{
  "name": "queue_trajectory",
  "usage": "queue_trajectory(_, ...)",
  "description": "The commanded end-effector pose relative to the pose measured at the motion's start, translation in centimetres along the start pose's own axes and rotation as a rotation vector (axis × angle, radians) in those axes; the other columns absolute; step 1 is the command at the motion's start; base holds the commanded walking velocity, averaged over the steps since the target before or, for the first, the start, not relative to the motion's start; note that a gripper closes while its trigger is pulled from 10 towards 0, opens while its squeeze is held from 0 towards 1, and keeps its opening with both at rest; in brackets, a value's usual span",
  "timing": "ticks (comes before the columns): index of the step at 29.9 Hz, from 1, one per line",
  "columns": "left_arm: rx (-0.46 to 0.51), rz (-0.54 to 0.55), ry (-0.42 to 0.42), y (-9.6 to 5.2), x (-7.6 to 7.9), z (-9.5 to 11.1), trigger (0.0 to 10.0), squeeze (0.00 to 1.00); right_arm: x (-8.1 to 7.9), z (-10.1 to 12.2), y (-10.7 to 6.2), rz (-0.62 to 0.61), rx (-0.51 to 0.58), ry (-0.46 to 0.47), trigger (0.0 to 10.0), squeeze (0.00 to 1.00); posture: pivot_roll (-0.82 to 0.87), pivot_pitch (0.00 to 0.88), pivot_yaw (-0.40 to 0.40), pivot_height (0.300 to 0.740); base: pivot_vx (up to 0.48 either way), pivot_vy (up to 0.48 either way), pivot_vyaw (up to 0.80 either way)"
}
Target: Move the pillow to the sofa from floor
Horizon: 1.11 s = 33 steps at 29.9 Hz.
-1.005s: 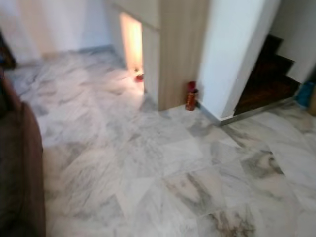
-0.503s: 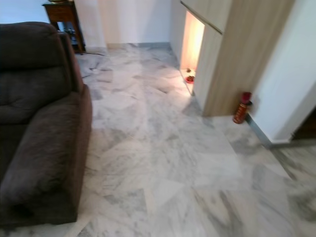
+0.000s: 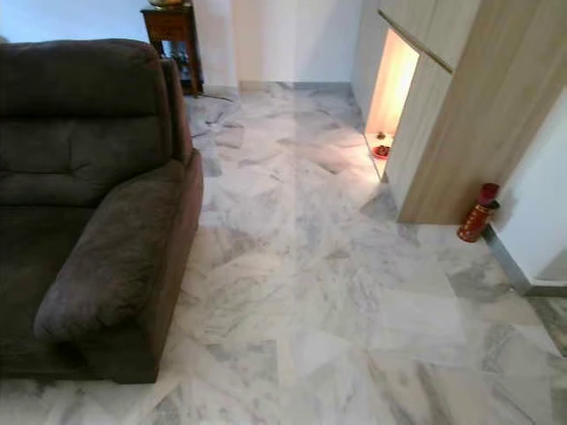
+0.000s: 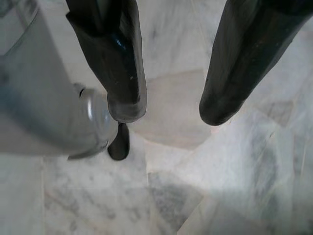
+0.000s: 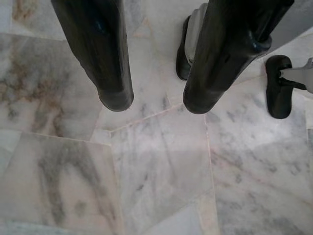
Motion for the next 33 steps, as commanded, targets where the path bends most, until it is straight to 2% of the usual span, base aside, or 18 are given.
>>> queue_trajectory(1, -0.040, -0.098, 0.087, 1.31, 1.38, 2.94, 10.0, 0.00, -1.96, 1.16, 0.86, 0.001, -0.035, 0.283, 10.0, 0.00, 0.00, 0.057, 0.022, 0.740, 0.000, 0.000, 0.00)
queue_trajectory(4, -0.037, -0.098, 0.102, 1.32, 1.25, 3.05, 10.0, 0.00, -2.18, 1.32, 0.91, 0.000, -0.028, 0.257, 10.0, 0.00, 0.00, 0.059, 0.025, 0.740, 0.000, 0.000, 0.00)
queue_trajectory(9, -0.026, -0.148, 0.235, 1.37, 1.43, 3.45, 10.0, 0.00, -2.54, 1.26, 0.93, 0.011, -0.032, 0.265, 10.0, 0.00, -0.01, 0.054, 0.030, 0.740, 0.000, 0.000, 0.00)
queue_trajectory(17, -0.033, -0.130, 0.218, 1.38, 1.53, 3.32, 10.0, 0.00, -2.40, 1.12, 0.89, 0.008, -0.035, 0.282, 10.0, 0.00, -0.01, 0.036, 0.031, 0.740, 0.000, 0.000, 0.00)
queue_trajectory(23, -0.037, -0.145, 0.288, 1.34, 1.53, 3.19, 10.0, 0.00, -2.47, 1.13, 0.89, 0.011, -0.032, 0.275, 10.0, 0.00, -0.03, 0.018, 0.042, 0.740, 0.000, 0.000, 0.00)
queue_trajectory(27, -0.042, -0.107, 0.262, 1.31, 1.01, 3.10, 10.0, 0.00, -2.58, 1.08, 0.90, 0.012, -0.040, 0.260, 10.0, 0.00, -0.03, 0.010, 0.043, 0.740, 0.000, 0.000, 0.00)
queue_trajectory(33, -0.042, -0.107, 0.262, 1.31, 1.01, 3.10, 10.0, 0.00, -2.58, 1.08, 0.90, 0.012, -0.040, 0.260, 10.0, 0.00, -0.03, 0.010, 0.043, 0.740, 0.000, 0.000, 0.00)
Point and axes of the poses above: a point about 5 cm out from each wrist's last joint towards the gripper, its own y axis pointing out of the wrist towards the gripper, its own z axis along the axis of the wrist's last joint, x = y × z, the point moved 1 cm from there along y, pointing out of the wrist towards the gripper, and after that the axes turned 13 degrees about y, right-handed, at the moved point
